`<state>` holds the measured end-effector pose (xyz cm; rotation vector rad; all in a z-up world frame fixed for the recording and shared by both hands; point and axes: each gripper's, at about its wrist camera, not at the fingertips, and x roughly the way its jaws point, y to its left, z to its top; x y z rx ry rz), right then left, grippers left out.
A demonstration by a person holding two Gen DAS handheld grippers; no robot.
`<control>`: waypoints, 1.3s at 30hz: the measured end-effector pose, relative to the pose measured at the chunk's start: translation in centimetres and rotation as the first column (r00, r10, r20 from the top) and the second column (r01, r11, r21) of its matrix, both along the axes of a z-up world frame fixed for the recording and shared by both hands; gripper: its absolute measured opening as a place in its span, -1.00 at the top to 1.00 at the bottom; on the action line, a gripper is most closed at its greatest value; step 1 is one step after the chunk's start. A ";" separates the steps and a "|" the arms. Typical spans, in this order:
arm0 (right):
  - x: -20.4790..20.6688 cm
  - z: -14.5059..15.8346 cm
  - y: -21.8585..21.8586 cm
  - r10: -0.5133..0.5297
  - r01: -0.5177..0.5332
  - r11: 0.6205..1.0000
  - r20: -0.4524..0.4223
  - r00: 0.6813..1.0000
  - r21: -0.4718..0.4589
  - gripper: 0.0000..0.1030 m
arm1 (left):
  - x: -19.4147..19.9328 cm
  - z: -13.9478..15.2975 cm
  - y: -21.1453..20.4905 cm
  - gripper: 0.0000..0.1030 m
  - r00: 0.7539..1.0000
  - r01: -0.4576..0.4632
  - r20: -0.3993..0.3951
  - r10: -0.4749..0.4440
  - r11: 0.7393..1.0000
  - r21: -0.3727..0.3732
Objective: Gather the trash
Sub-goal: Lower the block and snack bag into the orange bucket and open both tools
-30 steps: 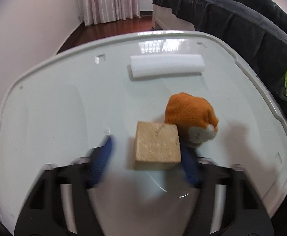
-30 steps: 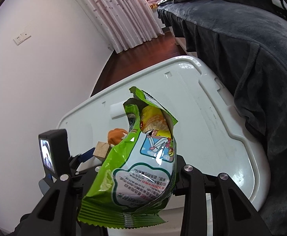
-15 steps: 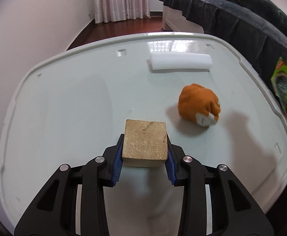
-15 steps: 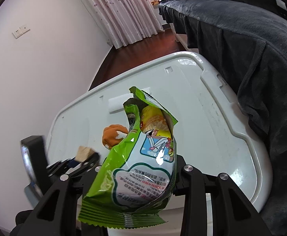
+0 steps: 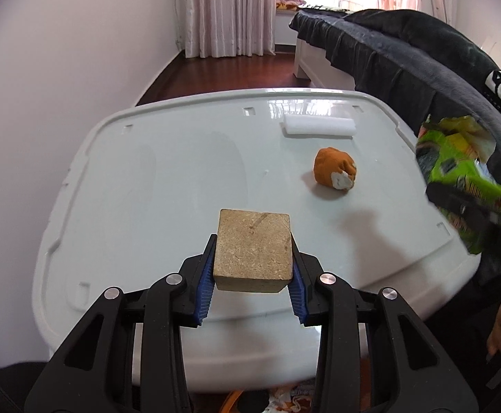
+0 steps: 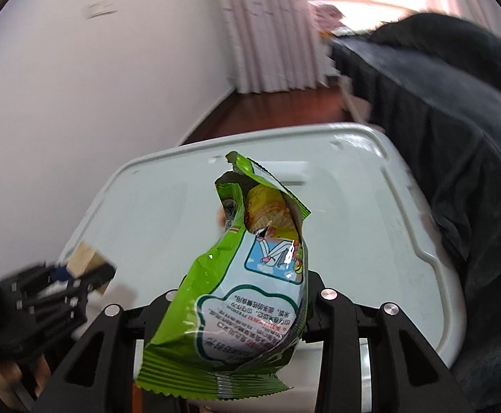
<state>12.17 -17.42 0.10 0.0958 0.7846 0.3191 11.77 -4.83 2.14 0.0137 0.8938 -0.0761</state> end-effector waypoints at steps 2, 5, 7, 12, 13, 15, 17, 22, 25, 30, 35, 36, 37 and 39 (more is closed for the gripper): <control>-0.8 -0.1 0.4 0.018 -0.018 1.000 0.001 1.000 0.004 0.27 | -1.0 0.2 0.4 0.31 1.000 -0.005 -0.005 0.005 1.000 -0.019; -4.7 -0.4 1.1 0.042 -0.042 0.998 -0.003 0.999 0.039 0.27 | -2.9 0.2 0.9 0.31 1.000 -0.005 -0.010 0.004 0.999 -0.037; -6.0 -0.2 1.3 0.038 -0.038 0.999 0.004 0.999 0.037 0.27 | -4.3 0.2 1.1 0.31 1.000 0.002 -0.014 -0.003 0.999 -0.045; -10.2 0.1 1.9 0.040 -0.038 0.997 -0.022 0.999 0.062 0.26 | -7.8 0.1 1.3 0.31 0.999 0.026 -0.039 -0.028 0.998 -0.049; -11.0 0.0 2.1 0.051 -0.048 0.997 -0.040 0.998 0.064 0.26 | -8.3 0.1 1.4 0.31 0.998 0.030 -0.044 -0.032 0.998 -0.051; -12.2 -0.5 2.6 0.066 -0.062 0.996 -0.066 0.996 0.062 0.26 | -9.7 -0.1 1.3 0.31 0.996 0.051 -0.065 -0.054 0.997 -0.052; -13.1 -0.9 3.0 0.089 -0.084 0.995 -0.093 0.992 0.052 0.26 | -10.9 -0.4 1.1 0.30 0.993 0.072 -0.086 -0.076 0.996 -0.043; -14.4 -1.1 3.4 0.126 -0.122 0.992 -0.135 0.983 0.033 0.26 | -13.1 -1.4 1.3 0.30 0.983 0.100 -0.151 -0.107 0.994 -0.052; -15.2 -1.2 3.6 0.143 -0.141 0.990 -0.154 0.978 0.024 0.26 | -14.0 -2.0 1.5 0.30 0.978 0.097 -0.180 -0.104 0.994 -0.047; -15.9 -2.4 4.1 0.154 -0.156 0.988 -0.199 0.968 0.009 0.26 | -14.4 -4.3 1.8 0.30 0.959 0.084 -0.267 -0.096 0.995 -0.056; -16.0 -4.4 4.7 0.162 -0.168 0.986 -0.288 0.944 0.004 0.25 | -13.7 -6.7 1.3 0.30 0.925 0.096 -0.363 -0.111 0.994 -0.059; -15.9 -4.9 4.7 0.161 -0.168 0.986 -0.310 0.937 0.003 0.25 | -13.6 -7.2 1.1 0.30 0.918 0.100 -0.381 -0.114 0.993 -0.056; -15.7 -5.3 4.8 0.161 -0.170 0.985 -0.330 0.930 0.001 0.25 | -13.6 -7.4 1.1 0.30 0.913 0.103 -0.390 -0.116 0.993 -0.056; -15.5 -6.1 4.8 0.157 -0.167 0.986 -0.362 0.919 0.002 0.25 | -13.4 -8.3 0.8 0.30 0.897 0.111 -0.424 -0.123 0.992 -0.053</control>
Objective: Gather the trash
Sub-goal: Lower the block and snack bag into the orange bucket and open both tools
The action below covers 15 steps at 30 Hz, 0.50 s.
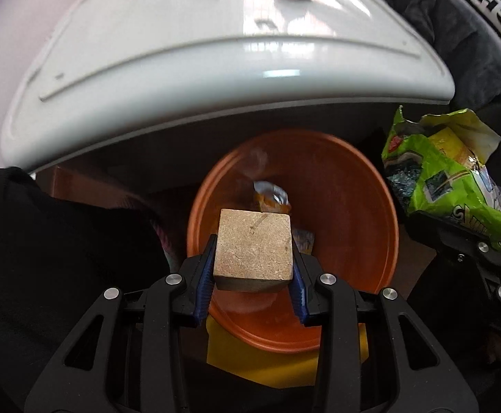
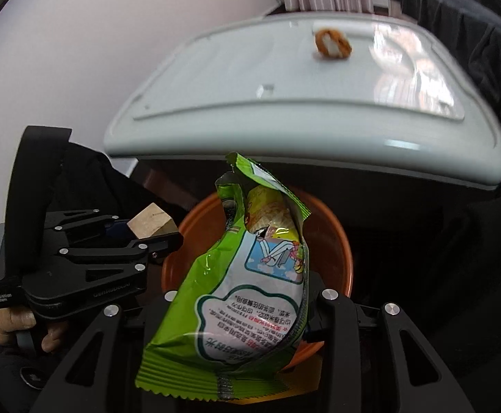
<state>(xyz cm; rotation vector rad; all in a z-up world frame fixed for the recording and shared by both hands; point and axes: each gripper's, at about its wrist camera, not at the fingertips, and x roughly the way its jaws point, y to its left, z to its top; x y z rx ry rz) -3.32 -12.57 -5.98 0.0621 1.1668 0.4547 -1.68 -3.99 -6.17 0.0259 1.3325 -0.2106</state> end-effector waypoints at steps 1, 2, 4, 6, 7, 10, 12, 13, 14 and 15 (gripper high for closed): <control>0.2 -0.5 0.0 -0.002 0.002 1.000 -0.027 1.000 -0.003 0.25 | 0.1 -0.4 -0.1 0.30 1.000 0.004 -0.019 -0.004 1.000 0.004; 0.3 -1.0 0.1 -0.001 0.001 1.000 -0.048 0.999 -0.006 0.25 | 0.1 -0.8 -0.2 0.30 0.999 0.006 -0.032 -0.006 1.000 0.006; 0.5 -1.8 0.1 -0.001 0.000 1.000 -0.090 0.996 -0.007 0.25 | 0.3 -1.5 -0.3 0.30 0.998 0.008 -0.065 -0.007 1.000 0.016; 0.8 -2.3 0.3 0.005 -0.005 1.000 -0.119 0.993 -0.004 0.25 | 0.3 -2.0 -0.2 0.30 0.996 0.009 -0.091 -0.007 1.000 0.019; 0.8 -2.6 0.4 0.007 -0.008 1.000 -0.130 0.991 -0.005 0.25 | 0.3 -2.2 -0.2 0.30 0.995 0.008 -0.098 -0.007 1.000 0.017; 1.0 -2.7 0.6 0.016 -0.017 1.000 -0.141 0.990 -0.006 0.25 | 0.3 -2.2 -0.3 0.30 0.995 0.008 -0.102 -0.006 1.000 0.016; 1.0 -2.8 0.8 0.022 -0.023 1.000 -0.147 0.989 -0.007 0.24 | 0.3 -2.2 -0.4 0.30 0.994 0.008 -0.105 -0.006 1.000 0.018; 1.0 -2.8 0.9 0.024 -0.026 1.000 -0.149 0.989 -0.008 0.24 | 0.3 -2.3 -0.4 0.30 0.994 0.007 -0.107 -0.005 1.000 0.019; 1.0 -2.9 0.9 0.025 -0.027 1.000 -0.150 0.988 -0.010 0.22 | 0.3 -2.3 -0.4 0.30 0.994 0.006 -0.109 -0.004 1.000 0.022; 1.0 -2.8 0.9 0.027 -0.028 1.000 -0.150 0.988 -0.009 0.17 | 0.4 -2.3 -0.4 0.29 0.994 0.004 -0.110 -0.001 1.000 0.030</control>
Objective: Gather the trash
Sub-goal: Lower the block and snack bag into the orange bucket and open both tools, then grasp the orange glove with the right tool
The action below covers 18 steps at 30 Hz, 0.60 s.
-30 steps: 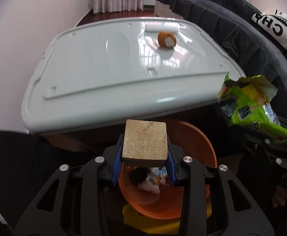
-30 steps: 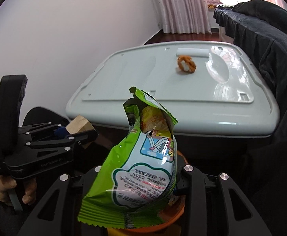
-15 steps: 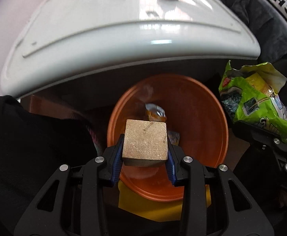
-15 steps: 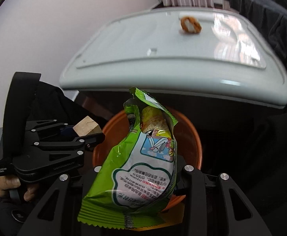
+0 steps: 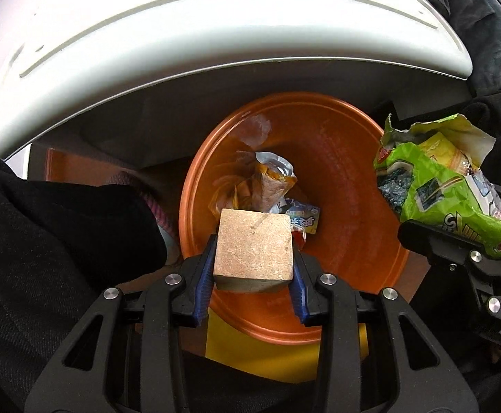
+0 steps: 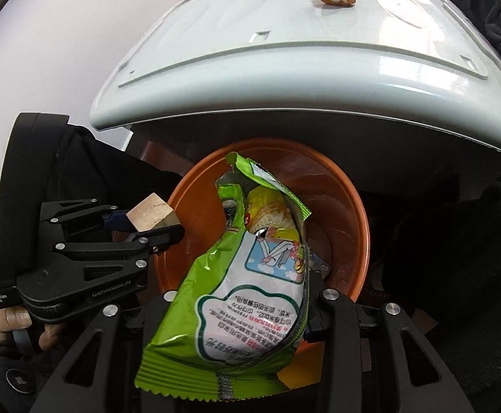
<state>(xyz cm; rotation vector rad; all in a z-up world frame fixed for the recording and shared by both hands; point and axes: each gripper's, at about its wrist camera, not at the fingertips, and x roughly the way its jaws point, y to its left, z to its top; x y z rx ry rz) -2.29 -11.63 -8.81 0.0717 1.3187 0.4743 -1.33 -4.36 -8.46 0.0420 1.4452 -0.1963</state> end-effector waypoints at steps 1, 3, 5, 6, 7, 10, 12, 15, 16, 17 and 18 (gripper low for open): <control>0.0 0.1 0.0 0.001 -0.001 1.000 0.003 1.000 -0.001 0.16 | 0.0 0.0 0.0 0.26 1.000 -0.001 0.000 0.001 1.000 0.012; 0.2 0.0 0.4 0.000 0.000 1.000 0.007 1.000 -0.008 -0.35 | 0.2 0.2 0.0 -0.04 1.000 -0.002 0.009 0.001 0.999 0.041; 0.1 0.3 0.4 -0.008 0.009 1.000 0.028 1.000 -0.021 -0.35 | 0.2 0.3 -0.2 -0.33 1.000 -0.008 0.024 0.007 0.999 0.048; 0.1 0.5 0.4 -0.010 0.011 1.000 0.036 0.999 -0.020 -0.35 | 0.2 0.4 -0.1 -0.33 0.999 -0.011 0.032 0.009 0.999 0.044; 0.1 0.7 0.2 -0.013 0.014 1.000 0.042 0.999 -0.018 -0.35 | 0.2 0.5 -0.2 -0.33 0.999 -0.012 0.034 0.011 0.999 0.044; 0.1 0.8 -0.2 -0.029 0.030 0.999 0.050 0.998 -0.015 -0.35 | 0.3 0.3 -0.2 -0.34 0.999 -0.015 0.029 0.014 0.999 0.042; 0.2 0.9 -0.5 -0.042 0.043 0.999 0.052 0.998 -0.010 -0.35 | 0.3 0.3 -0.1 -0.34 1.000 -0.017 0.027 0.016 0.999 0.040; 0.3 1.0 -0.8 -0.056 0.057 0.998 0.052 0.997 -0.005 -0.35 | 0.3 0.4 -0.1 -0.34 1.000 -0.017 0.026 0.016 0.999 0.039; 0.1 1.1 -1.2 -0.057 0.057 0.998 0.051 0.997 -0.004 -0.35 | 0.3 0.4 0.0 -0.34 1.000 -0.017 0.026 0.016 0.999 0.039; 0.1 1.1 -1.3 -0.057 0.057 0.998 0.051 0.997 -0.005 -0.35 | 0.3 0.4 -0.1 -0.34 1.000 -0.018 0.026 0.017 0.999 0.039; 0.1 1.1 -1.3 -0.057 0.057 0.998 0.051 0.997 -0.004 -0.35 | 0.3 0.4 -0.1 -0.34 1.000 -0.019 0.026 0.018 0.999 0.038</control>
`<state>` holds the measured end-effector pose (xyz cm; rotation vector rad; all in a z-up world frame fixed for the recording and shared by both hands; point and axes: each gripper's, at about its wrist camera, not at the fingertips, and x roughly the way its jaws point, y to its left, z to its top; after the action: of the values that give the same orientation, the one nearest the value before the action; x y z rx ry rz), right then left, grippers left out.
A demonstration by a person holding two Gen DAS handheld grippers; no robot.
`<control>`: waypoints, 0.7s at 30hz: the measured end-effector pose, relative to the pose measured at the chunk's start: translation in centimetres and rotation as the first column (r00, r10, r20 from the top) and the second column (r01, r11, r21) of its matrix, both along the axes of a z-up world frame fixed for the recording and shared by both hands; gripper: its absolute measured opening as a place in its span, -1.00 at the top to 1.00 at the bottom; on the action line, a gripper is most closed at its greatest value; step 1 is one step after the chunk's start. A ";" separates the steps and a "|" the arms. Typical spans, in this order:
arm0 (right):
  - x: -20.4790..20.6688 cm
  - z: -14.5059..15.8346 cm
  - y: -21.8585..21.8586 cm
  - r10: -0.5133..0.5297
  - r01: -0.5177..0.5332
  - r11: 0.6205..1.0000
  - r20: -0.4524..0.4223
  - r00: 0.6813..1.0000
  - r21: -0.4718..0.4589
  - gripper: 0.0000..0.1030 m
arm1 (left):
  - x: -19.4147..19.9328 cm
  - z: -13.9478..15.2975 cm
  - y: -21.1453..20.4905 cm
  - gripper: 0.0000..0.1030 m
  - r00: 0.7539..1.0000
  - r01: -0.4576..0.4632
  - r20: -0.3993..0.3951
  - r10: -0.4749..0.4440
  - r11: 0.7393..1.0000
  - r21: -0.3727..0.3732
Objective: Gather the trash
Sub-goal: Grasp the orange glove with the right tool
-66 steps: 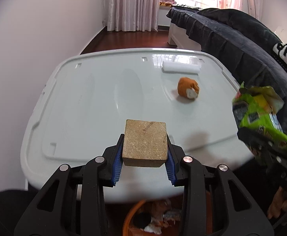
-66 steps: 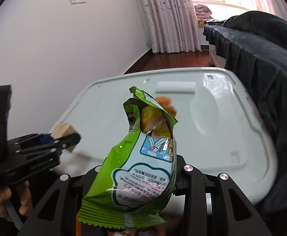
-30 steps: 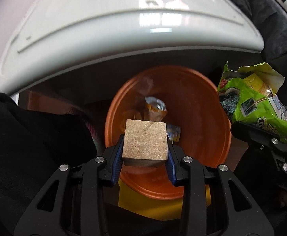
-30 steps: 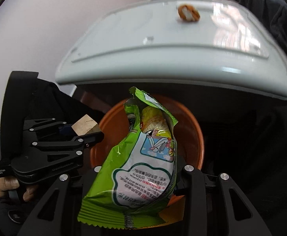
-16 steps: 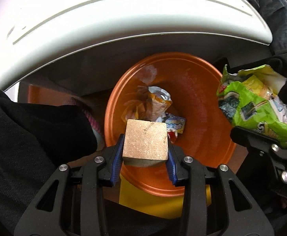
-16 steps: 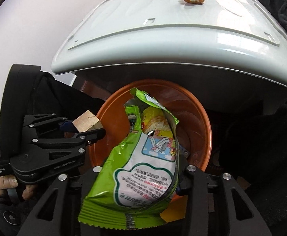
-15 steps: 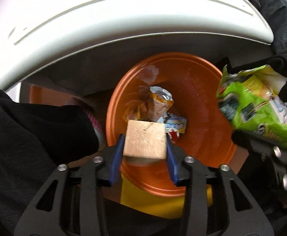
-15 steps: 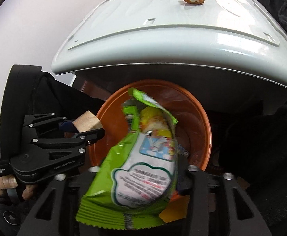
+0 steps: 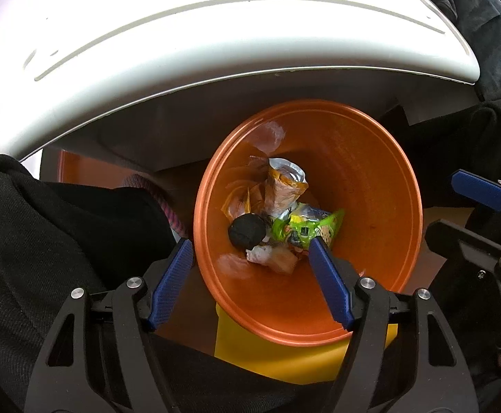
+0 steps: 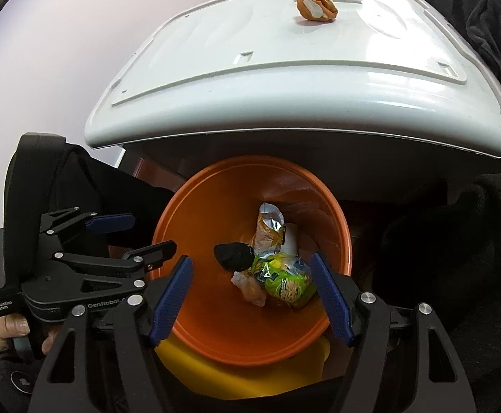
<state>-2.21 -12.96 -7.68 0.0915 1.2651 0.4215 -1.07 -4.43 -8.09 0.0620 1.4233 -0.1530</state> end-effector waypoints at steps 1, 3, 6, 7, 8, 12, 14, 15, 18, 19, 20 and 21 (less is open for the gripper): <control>0.0 0.0 0.0 0.000 0.000 1.000 0.001 1.000 0.000 -0.35 | 0.0 -0.1 0.1 -0.34 1.000 0.000 0.001 0.000 1.000 -0.001; 0.0 0.1 0.0 -0.002 0.002 1.000 0.004 1.000 0.000 -0.35 | 0.0 0.0 0.2 -0.34 1.000 -0.003 0.001 0.003 1.000 -0.003; 0.3 0.4 -0.1 -0.005 0.005 1.000 0.010 1.000 0.003 -0.35 | 0.2 0.3 0.6 -0.34 1.000 -0.008 0.005 0.008 1.000 -0.008; 0.4 0.5 0.0 -0.004 0.004 1.000 0.012 1.000 0.003 -0.35 | 0.3 0.6 0.7 -0.34 1.000 -0.011 0.014 0.011 1.000 -0.010; 0.7 0.7 -0.1 -0.003 0.003 1.000 0.016 1.000 0.004 -0.35 | 0.3 0.9 0.9 -0.34 1.000 -0.012 0.023 0.012 1.000 -0.011; 2.9 2.6 -0.5 0.009 -0.009 1.000 0.056 0.998 0.004 -0.35 | 0.8 3.1 1.4 -0.34 0.995 -0.018 0.100 0.020 1.000 -0.017; 4.7 4.1 -1.0 0.007 -0.008 1.000 0.097 0.995 0.006 -0.35 | 1.1 4.3 1.8 -0.34 0.990 -0.013 0.142 0.018 0.999 -0.034; 6.2 5.0 -1.1 0.009 -0.010 1.000 0.122 0.992 0.008 -0.35 | 1.2 4.9 1.9 -0.34 0.986 -0.007 0.166 0.013 0.999 -0.036; 10.1 6.4 -0.8 0.026 -0.020 0.999 0.198 0.980 -0.034 -0.36 | 1.8 6.3 2.3 -0.34 0.972 -0.002 0.234 0.010 0.999 -0.032; 12.1 6.7 -0.5 0.036 -0.022 0.998 0.230 0.973 -0.061 -0.36 | 1.9 6.6 2.4 -0.34 0.970 -0.004 0.243 0.013 0.999 -0.039; 14.0 6.7 -0.1 0.044 -0.024 0.996 0.252 0.967 -0.082 -0.39 | 2.2 6.9 2.7 -0.34 0.968 -0.011 0.251 0.025 0.998 -0.055; 16.0 6.6 0.2 0.052 -0.025 0.994 0.269 0.962 -0.104 -0.39 | 2.6 7.1 2.9 -0.34 0.966 -0.020 0.257 0.038 0.997 -0.070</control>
<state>13.77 -12.77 -1.09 -0.0740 1.0164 0.3895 1.49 -1.50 -0.96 0.0052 1.1571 -0.1622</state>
